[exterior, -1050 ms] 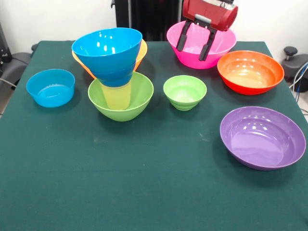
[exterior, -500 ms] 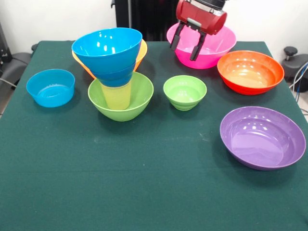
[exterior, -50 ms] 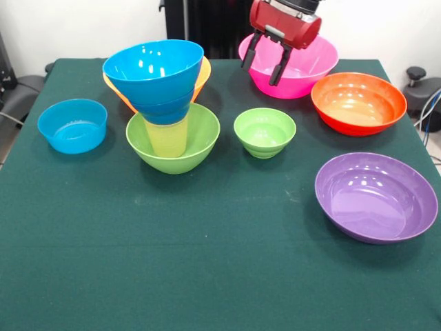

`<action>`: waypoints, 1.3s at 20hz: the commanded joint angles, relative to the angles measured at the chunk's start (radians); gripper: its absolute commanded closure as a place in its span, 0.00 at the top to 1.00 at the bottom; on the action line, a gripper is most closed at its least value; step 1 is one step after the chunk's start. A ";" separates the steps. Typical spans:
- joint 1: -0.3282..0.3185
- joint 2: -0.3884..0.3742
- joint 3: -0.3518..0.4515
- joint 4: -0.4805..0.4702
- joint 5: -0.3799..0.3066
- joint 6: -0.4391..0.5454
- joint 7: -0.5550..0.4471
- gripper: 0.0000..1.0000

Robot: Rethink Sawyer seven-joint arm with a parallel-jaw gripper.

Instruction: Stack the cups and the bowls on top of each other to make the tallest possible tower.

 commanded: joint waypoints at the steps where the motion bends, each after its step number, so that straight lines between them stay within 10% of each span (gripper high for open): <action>1: -0.077 -0.066 0.188 0.053 0.003 -0.034 0.108 1.00; 7: -0.126 -0.121 0.295 0.019 0.022 0.035 0.078 1.00; 26: 0.065 0.189 0.153 -0.484 0.158 0.265 0.151 1.00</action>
